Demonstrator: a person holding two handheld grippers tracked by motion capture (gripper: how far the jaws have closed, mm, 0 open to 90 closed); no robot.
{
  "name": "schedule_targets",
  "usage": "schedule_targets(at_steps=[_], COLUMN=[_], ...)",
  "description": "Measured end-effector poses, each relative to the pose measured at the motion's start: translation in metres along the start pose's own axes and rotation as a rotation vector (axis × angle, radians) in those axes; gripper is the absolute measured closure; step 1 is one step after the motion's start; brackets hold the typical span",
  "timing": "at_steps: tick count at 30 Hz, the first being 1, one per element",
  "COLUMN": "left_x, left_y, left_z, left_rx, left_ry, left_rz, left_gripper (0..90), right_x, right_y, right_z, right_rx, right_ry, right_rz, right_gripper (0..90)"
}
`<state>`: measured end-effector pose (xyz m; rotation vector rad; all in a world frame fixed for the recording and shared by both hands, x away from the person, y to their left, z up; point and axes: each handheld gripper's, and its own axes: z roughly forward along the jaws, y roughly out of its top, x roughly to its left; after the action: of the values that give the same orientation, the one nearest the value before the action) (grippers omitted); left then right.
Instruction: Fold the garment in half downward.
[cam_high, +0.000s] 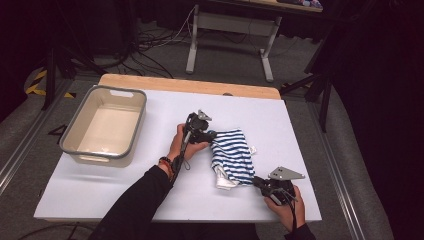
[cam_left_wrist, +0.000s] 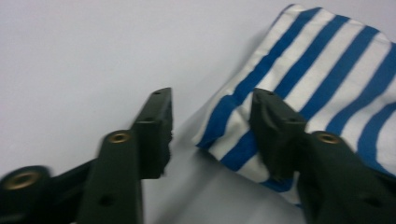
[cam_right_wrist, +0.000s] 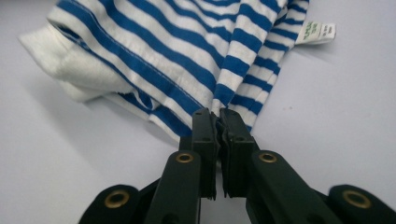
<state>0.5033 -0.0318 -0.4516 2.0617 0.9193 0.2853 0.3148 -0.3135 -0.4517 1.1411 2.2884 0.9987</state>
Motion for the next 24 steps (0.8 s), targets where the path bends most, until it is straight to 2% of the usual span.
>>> schedule_targets(at_steps=[1, 4, 6, 9, 10, 13, 14, 17, 18, 21, 24], left_x=[0.002, 0.007, 0.007, 0.003, 0.002, -0.002, -0.003, -0.006, -0.007, -0.011, -0.019], left_y=[0.0, -0.001, -0.001, -0.003, -0.004, -0.007, -0.007, -0.006, -0.006, -0.007, -0.006], left_z=[-0.001, -0.006, -0.005, -0.001, 0.0, 0.006, 0.007, 0.007, 0.007, 0.008, 0.009], left_rx=[-0.007, -0.024, -0.004, 0.027, 0.041, 0.061, 0.07, 0.08, 0.084, 0.091, 0.115], left_ry=[0.008, -0.054, -0.076, -0.097, -0.1, -0.126, -0.117, -0.097, -0.091, -0.05, -0.006], left_rz=[-0.014, -0.05, -0.046, -0.035, -0.033, -0.034, -0.023, -0.011, 0.001, 0.035, 0.078], left_gripper=[32.8, 28.1, 25.0, 22.7, 22.3, 21.1, 20.9, 20.8, 21.0, 23.9, 26.1], right_x=[0.001, 0.002, 0.001, -0.002, -0.002, -0.004, -0.005, -0.007, -0.008, -0.011, -0.012], right_y=[0.0, 0.001, 0.001, 0.001, 0.001, 0.002, 0.002, 0.003, 0.004, 0.006, 0.008], right_z=[0.0, 0.0, -0.001, -0.003, -0.004, -0.008, -0.008, -0.005, -0.003, 0.004, 0.011], right_rx=[0.005, 0.018, 0.019, -0.003, -0.016, -0.068, -0.083, -0.113, -0.107, -0.097, -0.06], right_ry=[-0.005, -0.026, -0.046, -0.055, -0.066, -0.078, -0.091, -0.08, -0.085, -0.06, -0.047], right_rz=[-0.007, -0.02, -0.013, -0.001, 0.004, 0.023, 0.031, 0.052, 0.056, 0.072, 0.085], right_gripper=[86.0, 85.0, 78.2, 73.9, 67.8, 58.2, 51.8, 47.4, 47.3, 45.0, 44.1])
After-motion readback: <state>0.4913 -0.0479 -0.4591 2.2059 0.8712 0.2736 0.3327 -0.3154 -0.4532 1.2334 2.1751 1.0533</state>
